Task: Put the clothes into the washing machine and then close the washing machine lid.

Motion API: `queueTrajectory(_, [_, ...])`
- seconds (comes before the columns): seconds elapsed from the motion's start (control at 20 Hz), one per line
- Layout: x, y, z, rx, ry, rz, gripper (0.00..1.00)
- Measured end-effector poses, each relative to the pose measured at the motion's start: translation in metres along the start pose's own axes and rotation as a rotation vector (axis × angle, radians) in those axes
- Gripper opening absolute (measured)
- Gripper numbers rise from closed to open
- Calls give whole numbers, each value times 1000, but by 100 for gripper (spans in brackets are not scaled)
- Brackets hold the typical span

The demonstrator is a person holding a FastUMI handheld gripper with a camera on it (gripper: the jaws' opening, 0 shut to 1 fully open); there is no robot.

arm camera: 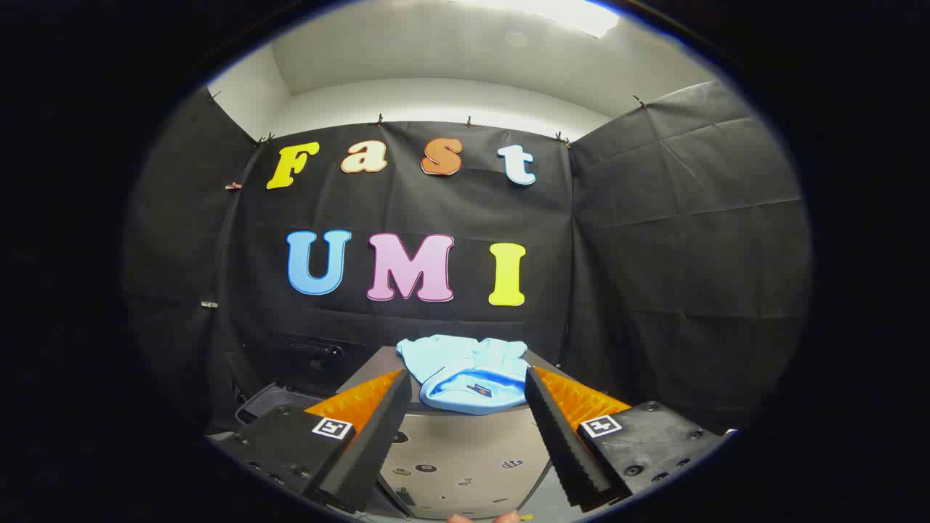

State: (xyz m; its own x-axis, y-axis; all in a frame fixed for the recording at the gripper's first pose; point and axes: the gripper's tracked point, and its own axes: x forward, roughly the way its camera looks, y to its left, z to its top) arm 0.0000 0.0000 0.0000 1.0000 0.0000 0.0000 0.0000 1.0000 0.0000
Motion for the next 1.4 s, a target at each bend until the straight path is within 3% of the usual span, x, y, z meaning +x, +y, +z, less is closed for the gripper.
queueTrajectory(1.4, [-3,-6,0,-6,6,-17,98])
